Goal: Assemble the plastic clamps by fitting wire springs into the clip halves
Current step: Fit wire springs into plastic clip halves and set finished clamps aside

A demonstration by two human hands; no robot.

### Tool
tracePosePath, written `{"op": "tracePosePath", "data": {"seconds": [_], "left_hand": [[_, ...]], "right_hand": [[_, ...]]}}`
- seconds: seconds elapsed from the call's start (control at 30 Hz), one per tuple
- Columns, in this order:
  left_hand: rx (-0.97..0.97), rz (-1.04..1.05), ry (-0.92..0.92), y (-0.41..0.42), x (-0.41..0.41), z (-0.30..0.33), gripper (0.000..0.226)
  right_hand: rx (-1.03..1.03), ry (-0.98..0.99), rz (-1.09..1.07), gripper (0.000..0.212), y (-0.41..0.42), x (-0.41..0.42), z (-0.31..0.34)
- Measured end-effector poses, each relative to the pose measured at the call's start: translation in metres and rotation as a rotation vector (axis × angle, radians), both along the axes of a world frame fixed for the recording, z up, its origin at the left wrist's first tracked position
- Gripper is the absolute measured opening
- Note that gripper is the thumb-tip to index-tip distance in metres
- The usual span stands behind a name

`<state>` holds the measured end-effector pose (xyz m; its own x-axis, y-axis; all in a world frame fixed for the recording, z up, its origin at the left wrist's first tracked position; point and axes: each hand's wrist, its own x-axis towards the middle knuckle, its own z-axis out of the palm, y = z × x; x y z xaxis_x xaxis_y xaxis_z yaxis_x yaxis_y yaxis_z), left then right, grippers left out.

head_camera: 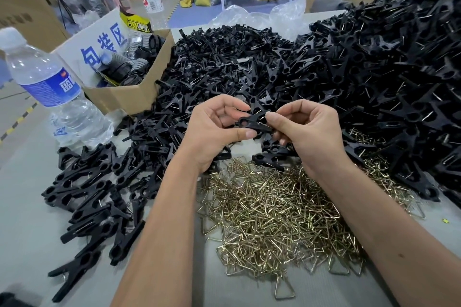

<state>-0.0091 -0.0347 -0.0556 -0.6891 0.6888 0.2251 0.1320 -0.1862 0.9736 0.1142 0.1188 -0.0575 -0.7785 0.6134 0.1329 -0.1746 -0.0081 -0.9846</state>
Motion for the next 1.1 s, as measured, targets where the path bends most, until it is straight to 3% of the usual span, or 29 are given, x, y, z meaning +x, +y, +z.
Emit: {"op": "tracePosePath", "data": {"seconds": [0.2,0.33,0.4,0.5,0.57,0.63,0.73,0.87,1.0,1.1], "left_hand": [[0.201,0.149,-0.076,-0.01,-0.004,0.012,0.042],[0.388,0.115,-0.141,-0.02,-0.009,0.021,0.04],[0.426,0.092,-0.138,-0.021,-0.01,0.022,0.038],[0.424,0.095,-0.14,-0.02,-0.01,0.021,0.036],[0.391,0.117,-0.139,-0.017,-0.01,0.018,0.036],[0.362,0.122,-0.14,-0.013,-0.008,0.015,0.035],[0.319,0.127,-0.133,-0.007,-0.005,0.011,0.035],[0.248,0.162,-0.112,-0.001,-0.005,0.006,0.038],[0.23,0.169,-0.128,0.0,-0.005,0.003,0.037],[0.232,0.153,-0.136,-0.001,-0.007,0.003,0.035]], "right_hand": [[0.038,-0.049,-0.051,0.012,0.0,-0.003,-0.002],[0.083,-0.05,0.435,0.012,-0.012,-0.006,0.003],[0.117,-0.041,0.529,0.012,-0.015,-0.006,0.004],[0.622,-0.151,0.316,0.006,-0.012,-0.007,0.004],[1.0,-0.313,0.341,0.017,-0.016,-0.009,0.005],[1.23,-0.474,0.43,0.031,-0.023,-0.012,0.005],[1.133,-0.41,0.475,0.02,-0.025,-0.013,0.005],[0.745,-0.264,0.369,0.012,-0.014,-0.006,0.005],[0.411,-0.169,0.44,0.007,-0.004,0.001,0.009],[0.481,-0.177,0.498,0.016,-0.002,0.003,0.008]]}}
